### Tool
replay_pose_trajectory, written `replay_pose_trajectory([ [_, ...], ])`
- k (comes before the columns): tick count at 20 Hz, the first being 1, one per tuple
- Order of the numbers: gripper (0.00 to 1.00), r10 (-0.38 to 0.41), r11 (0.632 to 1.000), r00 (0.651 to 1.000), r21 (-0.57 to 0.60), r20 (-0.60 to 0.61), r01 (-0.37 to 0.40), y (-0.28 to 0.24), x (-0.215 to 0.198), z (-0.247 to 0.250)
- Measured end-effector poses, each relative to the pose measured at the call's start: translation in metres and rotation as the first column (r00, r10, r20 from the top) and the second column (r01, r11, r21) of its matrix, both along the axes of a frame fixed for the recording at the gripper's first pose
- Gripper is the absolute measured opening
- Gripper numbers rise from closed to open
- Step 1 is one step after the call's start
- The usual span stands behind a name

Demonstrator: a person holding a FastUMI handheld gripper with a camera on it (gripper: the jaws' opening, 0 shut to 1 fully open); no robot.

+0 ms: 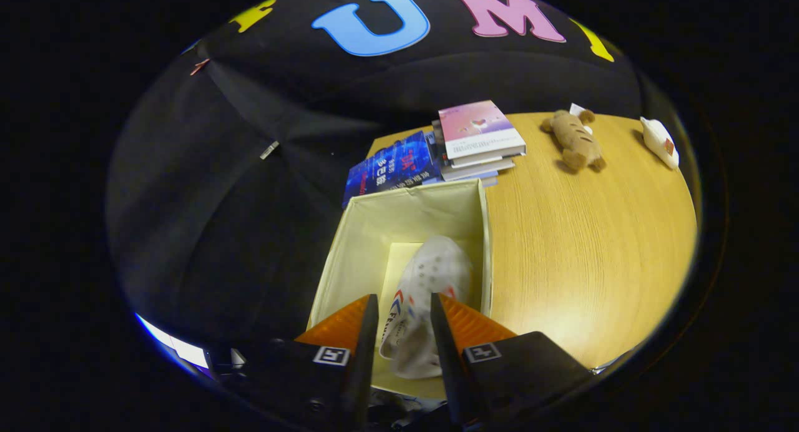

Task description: Open the storage box then place both shoes into the box .Put the left shoe in first, then the right shoe, with the right side of both shoes facing outward in a uniform manner.

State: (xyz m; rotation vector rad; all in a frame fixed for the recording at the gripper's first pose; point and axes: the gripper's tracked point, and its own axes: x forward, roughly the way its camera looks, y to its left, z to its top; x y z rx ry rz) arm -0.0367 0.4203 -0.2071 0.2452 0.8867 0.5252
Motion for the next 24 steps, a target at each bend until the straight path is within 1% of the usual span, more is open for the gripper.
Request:
replay_pose_trajectory([
  [2,0.96,0.040,0.997,0.996,-0.064,0.078,-0.035,-0.014,-0.002,0.006],
  [3,0.99,0.051,0.995,0.992,-0.090,0.114,-0.041,-0.025,-0.004,0.014],
  [6,0.98,0.052,0.992,0.980,-0.124,0.191,-0.028,-0.051,-0.003,0.029],
  [10,0.99,-0.001,0.994,0.968,-0.109,0.251,0.030,-0.097,0.008,0.053],
  [11,0.99,-0.016,0.994,0.963,-0.101,0.271,0.045,-0.109,0.018,0.055],
  [14,0.99,-0.057,0.993,0.936,-0.078,0.348,0.089,-0.148,0.030,0.089],
  [17,0.98,-0.103,0.990,0.899,-0.048,0.425,0.136,-0.191,0.043,0.125],
  [19,0.98,-0.144,0.986,0.866,-0.007,0.478,0.168,-0.217,0.052,0.150],
  [21,0.99,-0.177,0.980,0.826,0.021,0.535,0.197,-0.246,0.059,0.173],
  [24,0.98,-0.227,0.965,0.759,0.033,0.610,0.261,-0.299,0.067,0.197],
])
